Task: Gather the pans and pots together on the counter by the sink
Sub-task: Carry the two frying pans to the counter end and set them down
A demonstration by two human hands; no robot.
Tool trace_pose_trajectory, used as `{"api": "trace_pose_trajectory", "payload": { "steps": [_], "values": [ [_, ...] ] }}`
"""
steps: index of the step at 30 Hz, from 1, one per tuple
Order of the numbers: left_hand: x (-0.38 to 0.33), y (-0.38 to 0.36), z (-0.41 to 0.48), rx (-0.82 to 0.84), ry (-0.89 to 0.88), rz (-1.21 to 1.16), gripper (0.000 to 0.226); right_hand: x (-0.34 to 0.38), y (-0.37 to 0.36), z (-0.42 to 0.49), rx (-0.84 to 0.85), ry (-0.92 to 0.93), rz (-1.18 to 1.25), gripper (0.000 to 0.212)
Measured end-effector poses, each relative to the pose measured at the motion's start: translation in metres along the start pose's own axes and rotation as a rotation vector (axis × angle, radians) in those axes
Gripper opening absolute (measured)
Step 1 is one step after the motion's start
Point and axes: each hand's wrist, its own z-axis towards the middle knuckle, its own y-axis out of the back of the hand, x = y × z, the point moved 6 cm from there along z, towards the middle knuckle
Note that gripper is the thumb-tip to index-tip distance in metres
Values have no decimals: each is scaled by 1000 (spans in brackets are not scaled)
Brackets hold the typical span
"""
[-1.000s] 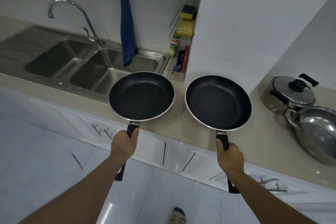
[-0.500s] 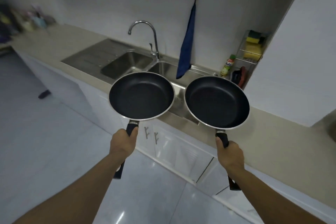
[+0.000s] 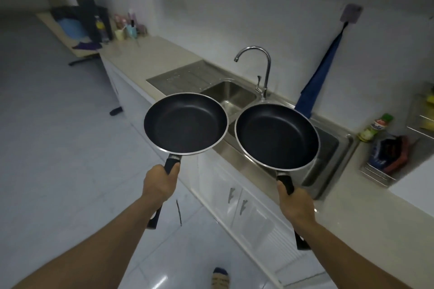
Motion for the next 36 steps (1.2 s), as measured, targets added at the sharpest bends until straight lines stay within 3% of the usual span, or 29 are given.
{"api": "trace_pose_trajectory", "payload": {
  "steps": [12,21,36],
  "values": [
    [-2,33,134,-116,137,-4,51,126,-104,115,188,70,-32,52],
    [11,57,237,-120,193,-41,55,214,-178,171,199,126,-111,47],
    [42,167,469,-51,128,42,50,376,-335,199,161,25,-43,53]
  ]
}}
